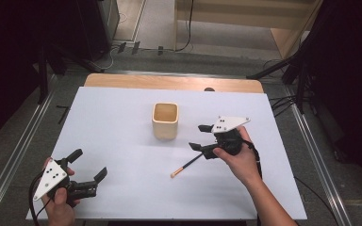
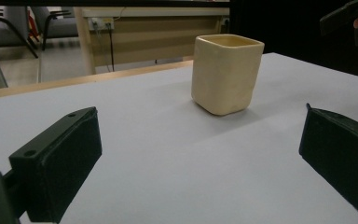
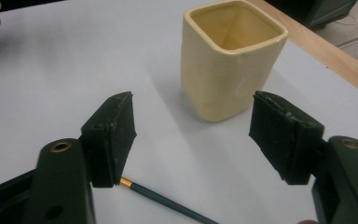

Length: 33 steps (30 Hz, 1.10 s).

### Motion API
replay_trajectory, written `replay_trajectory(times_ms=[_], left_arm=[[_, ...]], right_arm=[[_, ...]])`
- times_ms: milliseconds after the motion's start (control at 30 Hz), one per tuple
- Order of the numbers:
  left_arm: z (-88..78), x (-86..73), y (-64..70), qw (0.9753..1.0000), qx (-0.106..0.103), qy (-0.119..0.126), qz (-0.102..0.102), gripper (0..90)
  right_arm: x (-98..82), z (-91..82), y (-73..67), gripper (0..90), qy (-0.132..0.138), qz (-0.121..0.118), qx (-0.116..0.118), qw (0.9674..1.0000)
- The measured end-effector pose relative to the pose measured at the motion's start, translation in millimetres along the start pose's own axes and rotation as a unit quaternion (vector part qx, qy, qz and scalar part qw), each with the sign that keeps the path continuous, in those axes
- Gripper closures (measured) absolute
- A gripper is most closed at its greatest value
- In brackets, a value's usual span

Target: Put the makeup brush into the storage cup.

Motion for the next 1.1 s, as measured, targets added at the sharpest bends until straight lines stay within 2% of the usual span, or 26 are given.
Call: replay_trajectory(times_ms=[67, 167, 200, 267, 333, 367, 467, 567, 600, 633, 700, 733, 767, 867, 900, 933, 967, 1000, 1033, 1067, 1100], left_arm=[[0.0, 0.0, -0.1, 1.0000, 0.000, 0.000, 0.000, 0.0], [0.2, 0.0, 0.2, 1.0000, 0.000, 0.000, 0.000, 0.0], [0.2, 0.0, 0.3, 1.0000, 0.000, 0.000, 0.000, 0.0], [0.4, -0.2, 0.0, 1.0000, 0.000, 0.000, 0.001, 0.0], [0.5, -0.3, -0.2, 1.0000, 0.001, -0.001, 0.001, 0.0], [0.5, -0.3, -0.3, 1.0000, 0.000, -0.001, 0.001, 0.0], [0.5, -0.3, -0.1, 1.0000, 0.000, -0.001, 0.001, 0.0], [0.4, -0.2, -0.1, 1.0000, 0.000, 0.000, 0.001, 0.0], [0.4, -0.2, -0.1, 1.0000, 0.000, 0.000, 0.001, 0.0], [0.3, -0.1, -0.4, 1.0000, 0.000, 0.000, 0.000, 0.0], [0.2, -0.1, -0.7, 1.0000, 0.001, 0.000, 0.001, 0.0], [0.1, -0.2, -0.8, 1.0000, 0.001, -0.001, 0.000, 0.0], [0.1, -0.2, -0.8, 1.0000, 0.001, -0.001, 0.000, 0.0], [0.3, -0.4, -0.8, 1.0000, 0.001, -0.001, 0.000, 0.0], [0.3, -0.4, -0.7, 1.0000, 0.000, -0.002, 0.001, 0.0], [0.4, -0.4, -0.6, 1.0000, 0.000, -0.002, 0.001, 0.0], [0.5, -0.5, -0.6, 1.0000, 0.000, -0.002, 0.001, 0.0], [0.5, -0.6, -0.8, 1.0000, 0.000, -0.003, 0.001, 0.0], [0.5, -0.6, -0.8, 1.0000, 0.000, -0.002, 0.001, 0.0], [0.5, -0.6, -0.8, 1.0000, 0.000, -0.002, 0.001, 0.0], [0.4, -0.6, -0.8, 1.0000, 0.000, -0.002, 0.001, 0.0]], right_arm=[[0.8, 2.4, 1.5, 39.0, -0.010, -0.006, 0.006, 0.9999], [1.1, 5.9, 2.8, 38.8, -0.024, -0.009, 0.019, 0.9995], [1.1, 5.9, 2.8, 38.8, -0.024, -0.009, 0.019, 0.9995], [1.1, 9.2, 3.2, 39.0, -0.043, -0.017, 0.010, 0.9989], [1.0, 10.0, 3.2, 39.8, -0.049, -0.019, 0.014, 0.9985], [0.5, 11.2, 2.8, 44.9, -0.064, -0.021, 0.040, 0.9969], [0.1, 13.1, 2.9, 48.6, -0.079, -0.025, 0.047, 0.9954], [-0.4, 19.0, 3.2, 56.6, -0.110, -0.026, 0.059, 0.9918], [-0.4, 19.0, 3.2, 56.6, -0.110, -0.026, 0.059, 0.9918], [-0.5, 22.8, 2.8, 58.6, -0.126, -0.034, 0.067, 0.9892], [-0.6, 23.7, 2.6, 60.9, -0.131, -0.039, 0.067, 0.9883], [-0.9, 27.2, 2.4, 63.4, -0.145, -0.047, 0.069, 0.9859], [-0.9, 27.2, 2.4, 63.4, -0.145, -0.047, 0.069, 0.9859], [-1.5, 32.3, 2.9, 65.6, -0.166, -0.055, 0.079, 0.9814], [-1.7, 34.0, 3.3, 66.3, -0.174, -0.059, 0.084, 0.9795], [-2.2, 37.5, 3.6, 66.6, -0.188, -0.067, 0.092, 0.9755], [-2.2, 37.5, 3.6, 66.6, -0.188, -0.067, 0.092, 0.9755], [-2.8, 41.3, 4.0, 67.2, -0.203, -0.073, 0.104, 0.9710], [-3.1, 43.7, 4.3, 67.3, -0.210, -0.078, 0.107, 0.9686], [-3.1, 43.7, 4.3, 67.3, -0.210, -0.078, 0.107, 0.9686], [-3.7, 45.8, 3.7, 67.7, -0.222, -0.078, 0.109, 0.9657]])
Point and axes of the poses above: each handheld gripper's, and its own axes: z roughly forward along the jaws, x roughly out of its top, y roughly to its right, the point moved 2 cm from there along z, roughly forward along the jaws, and after that the axes turned 12 degrees about x, right-handed, at the moved point
